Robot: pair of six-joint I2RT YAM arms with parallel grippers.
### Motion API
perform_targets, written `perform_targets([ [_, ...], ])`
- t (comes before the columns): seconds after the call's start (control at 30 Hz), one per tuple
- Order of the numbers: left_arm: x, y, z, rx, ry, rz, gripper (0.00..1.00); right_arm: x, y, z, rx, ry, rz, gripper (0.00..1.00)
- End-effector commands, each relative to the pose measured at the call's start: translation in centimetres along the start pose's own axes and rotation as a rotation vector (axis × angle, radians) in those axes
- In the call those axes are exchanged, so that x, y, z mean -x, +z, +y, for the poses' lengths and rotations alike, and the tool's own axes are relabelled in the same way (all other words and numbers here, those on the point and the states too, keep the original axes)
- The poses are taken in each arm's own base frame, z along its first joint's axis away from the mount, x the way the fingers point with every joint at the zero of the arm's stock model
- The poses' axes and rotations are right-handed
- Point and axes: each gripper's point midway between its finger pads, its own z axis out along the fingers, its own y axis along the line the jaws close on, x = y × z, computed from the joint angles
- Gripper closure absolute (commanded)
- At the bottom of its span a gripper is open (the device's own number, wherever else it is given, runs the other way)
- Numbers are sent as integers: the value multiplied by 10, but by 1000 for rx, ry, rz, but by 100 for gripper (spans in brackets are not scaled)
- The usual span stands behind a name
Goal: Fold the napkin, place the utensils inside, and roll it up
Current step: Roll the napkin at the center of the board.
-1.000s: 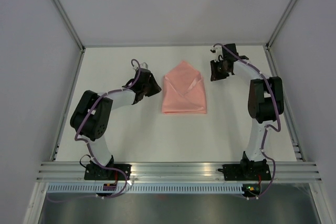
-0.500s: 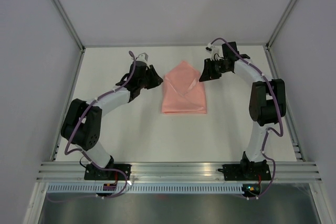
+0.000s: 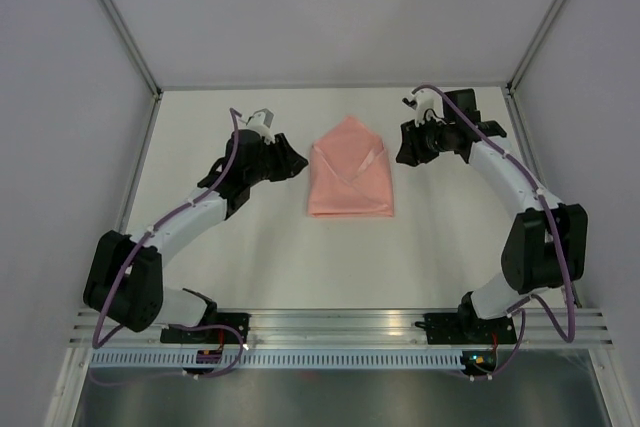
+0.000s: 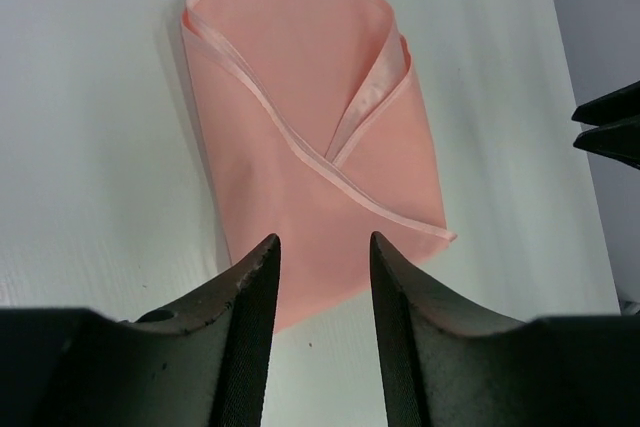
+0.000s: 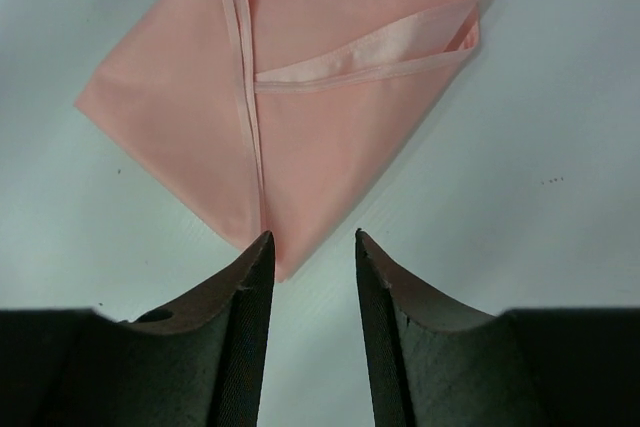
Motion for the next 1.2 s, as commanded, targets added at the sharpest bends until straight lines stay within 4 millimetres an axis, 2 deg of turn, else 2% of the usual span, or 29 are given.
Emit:
perform_targets([
  [0.0, 29, -20, -21, -71, 77, -102, 53, -5, -18, -1, -83, -198, -18, 55],
  [0.07, 43, -25, -29, -87, 81, -140, 52, 1, -25, 10, -104, -282, -35, 53],
  [0.17, 77, -34, -53, -119, 111, -232, 51, 1, -24, 29, -80, -418, -14, 51],
  [0.3, 90, -42, -58, -119, 98, -281, 49, -12, -17, 33, -91, -459, 17, 50],
  [0.4, 82, -51, -61, -146, 123, -260, 49, -13, -14, 34, -116, -487, 5, 49],
  [0.5, 56, -57, -48, -120, 104, -197, 49, -19, -9, 39, -113, -519, 4, 49],
  [0.53, 55, -69, -50, -127, 93, -218, 49, -21, -7, 44, -101, -533, 8, 49],
  [0.57, 42, -71, -40, -110, 69, -206, 48, -25, -7, 48, -90, -558, 18, 48],
  [0.6, 41, -75, -38, -105, 71, -215, 47, -35, -3, 54, -71, -577, 36, 48],
  [0.7, 34, -82, -26, -59, 89, -219, 46, -41, -1, 64, -74, -640, 14, 44],
  [0.8, 34, -90, -29, -73, 74, -233, 46, -39, 1, 76, -76, -677, 15, 41],
  [0.93, 48, -100, -41, -97, 113, -258, 45, -47, 13, 81, -90, -699, 68, 37],
  [1.17, 55, -100, -35, -42, 126, -268, 44, -64, 42, 84, -54, -790, 117, 36],
])
